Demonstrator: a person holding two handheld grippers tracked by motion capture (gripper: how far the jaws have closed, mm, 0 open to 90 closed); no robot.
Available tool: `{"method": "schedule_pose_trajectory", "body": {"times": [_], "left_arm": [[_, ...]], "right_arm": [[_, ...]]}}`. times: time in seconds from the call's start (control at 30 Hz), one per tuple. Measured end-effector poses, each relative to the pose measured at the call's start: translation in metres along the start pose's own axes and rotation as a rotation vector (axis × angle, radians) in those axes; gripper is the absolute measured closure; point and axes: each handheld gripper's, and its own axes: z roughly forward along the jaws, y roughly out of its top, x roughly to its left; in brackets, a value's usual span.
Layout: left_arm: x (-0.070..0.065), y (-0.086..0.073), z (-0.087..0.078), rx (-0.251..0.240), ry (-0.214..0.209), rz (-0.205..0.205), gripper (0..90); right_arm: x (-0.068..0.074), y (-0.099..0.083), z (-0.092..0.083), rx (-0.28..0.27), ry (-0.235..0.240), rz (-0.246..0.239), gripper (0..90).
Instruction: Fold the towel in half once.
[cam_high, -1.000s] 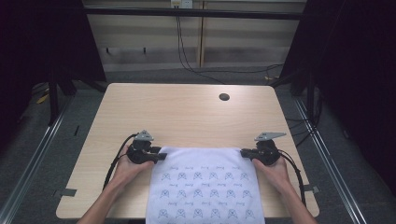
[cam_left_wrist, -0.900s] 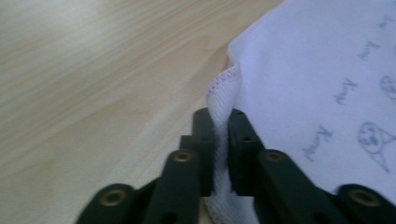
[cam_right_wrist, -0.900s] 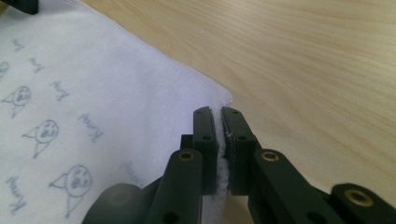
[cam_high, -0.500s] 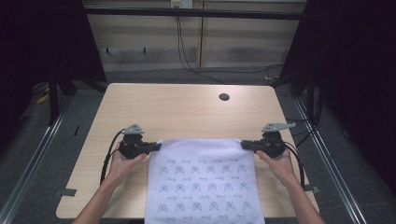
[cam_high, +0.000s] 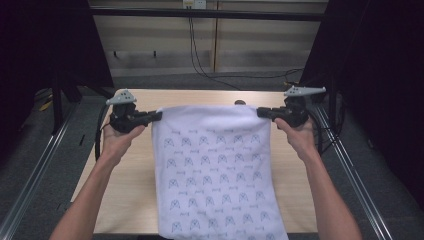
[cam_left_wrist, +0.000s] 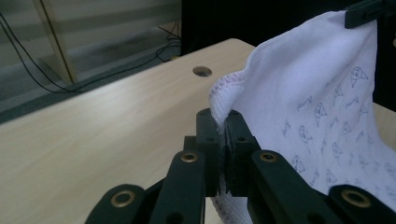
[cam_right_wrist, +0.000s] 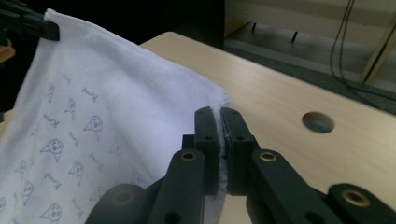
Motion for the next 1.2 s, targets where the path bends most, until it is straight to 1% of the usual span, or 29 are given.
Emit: {"method": "schedule_pose_trajectory", "body": {"times": [0.03, 0.07, 0.1, 0.2, 0.23, 0.27, 0.3, 0.33, 0.37, 0.4, 0.47, 0.53, 0.6, 0.67, 0.7, 0.73, 0.77, 0.8, 0.83, 0.87, 0.9, 0.93, 0.97, 1.0, 1.03, 1.07, 1.1, 1.17, 1.2], "left_arm": [[0.002, 0.008, -0.001, -0.002, 0.014, 0.013, 86.8], [0.003, 0.013, -0.002, -0.003, 0.021, 0.018, 86.8], [0.006, 0.023, -0.004, -0.021, 0.029, 0.015, 86.8], [0.01, 0.041, -0.008, -0.078, 0.04, 0.001, 86.8], [0.011, 0.048, -0.008, -0.081, 0.052, -0.003, 86.8], [0.01, 0.058, -0.008, -0.104, 0.057, 0.002, 86.8], [0.008, 0.065, -0.009, -0.124, 0.05, -0.004, 86.8], [0.007, 0.07, -0.009, -0.136, 0.049, -0.004, 86.8], [0.004, 0.077, -0.009, -0.149, 0.057, 0.008, 86.7], [0.002, 0.082, -0.009, -0.156, 0.056, 0.014, 86.7], [0.001, 0.081, -0.008, -0.157, 0.055, 0.014, 86.7], [-0.002, 0.072, -0.007, -0.16, 0.03, 0.0, 86.7], [-0.009, 0.056, -0.004, -0.119, 0.022, 0.024, 86.7], [-0.017, 0.041, -0.004, -0.092, 0.006, 0.03, 86.7], [-0.023, 0.029, -0.006, -0.09, -0.02, 0.029, 86.7], [-0.028, 0.019, -0.007, -0.083, -0.038, 0.016, 86.7], [-0.033, 0.012, -0.009, -0.079, -0.046, 0.017, 86.7], [-0.04, 0.002, -0.011, -0.076, -0.068, 0.027, 86.7], [-0.048, -0.01, -0.012, -0.055, -0.081, 0.018, 86.7], [-0.054, -0.018, -0.014, -0.042, -0.086, 0.016, 86.7], [-0.066, -0.042, -0.016, -0.013, -0.092, 0.016, 86.7], [-0.066, -0.042, -0.016, -0.013, -0.092, 0.016, 86.7], [-0.072, -0.057, -0.016, 0.004, -0.107, -0.007, 86.7], [-0.074, -0.066, -0.016, 0.02, -0.12, -0.018, 86.7], [-0.082, -0.087, -0.017, 0.047, -0.132, -0.04, 86.7], [-0.082, -0.087, -0.017, 0.047, -0.132, -0.04, 86.7], [-0.086, -0.096, -0.017, 0.06, -0.155, -0.058, 86.7], [-0.097, -0.114, -0.017, 0.12, -0.177, -0.059, 86.7], [-0.102, -0.121, -0.018, 0.137, -0.173, -0.055, 86.7]], "right_arm": [[-0.001, 0.009, -0.001, -0.005, -0.014, -0.008, 86.5], [-0.003, 0.024, -0.002, -0.021, -0.026, -0.012, 86.5], [-0.003, 0.024, -0.002, -0.021, -0.026, -0.012, 86.5], [-0.006, 0.05, -0.011, -0.058, -0.058, -0.022, 86.6], [-0.007, 0.058, -0.014, -0.079, -0.062, -0.02, 86.6], [-0.009, 0.067, -0.018, -0.091, -0.074, -0.023, 86.6], [-0.011, 0.086, -0.026, -0.129, -0.108, -0.028, 86.7], [-0.011, 0.086, -0.026, -0.129, -0.108, -0.028, 86.7], [-0.011, 0.091, -0.029, -0.14, -0.117, -0.029, 86.7], [-0.011, 0.102, -0.037, -0.178, -0.131, -0.028, 86.7], [-0.011, 0.104, -0.041, -0.191, -0.129, -0.03, 86.7], [-0.009, 0.1, -0.045, -0.188, -0.122, -0.035, 86.7], [-0.007, 0.084, -0.046, -0.155, -0.099, -0.043, 86.7], [-0.005, 0.066, -0.047, -0.127, -0.084, -0.044, 86.7], [-0.003, 0.055, -0.048, -0.113, -0.071, -0.045, 86.7], [0.0, 0.041, -0.05, -0.1, -0.058, -0.041, 86.7], [0.003, 0.029, -0.052, -0.094, -0.045, -0.041, 86.7], [0.005, 0.021, -0.054, -0.091, -0.029, -0.039, 86.7], [0.009, 0.01, -0.056, -0.082, -0.016, -0.034, 86.7], [0.014, -0.005, -0.059, -0.073, 0.004, -0.03, 86.7], [0.021, -0.025, -0.063, -0.036, 0.019, -0.031, 86.7], [0.021, -0.025, -0.063, -0.036, 0.019, -0.031, 86.7], [0.025, -0.037, -0.066, -0.018, 0.027, -0.033, 86.7], [0.033, -0.059, -0.073, 0.011, 0.048, -0.026, 86.7], [0.037, -0.071, -0.076, 0.028, 0.058, -0.022, 86.7], [0.037, -0.071, -0.076, 0.028, 0.058, -0.022, 86.7], [0.041, -0.083, -0.08, 0.031, 0.072, -0.009, 86.7], [0.049, -0.107, -0.082, 0.06, 0.092, 0.015, 86.7], [0.055, -0.121, -0.083, 0.082, 0.105, 0.023, 86.7]]}}
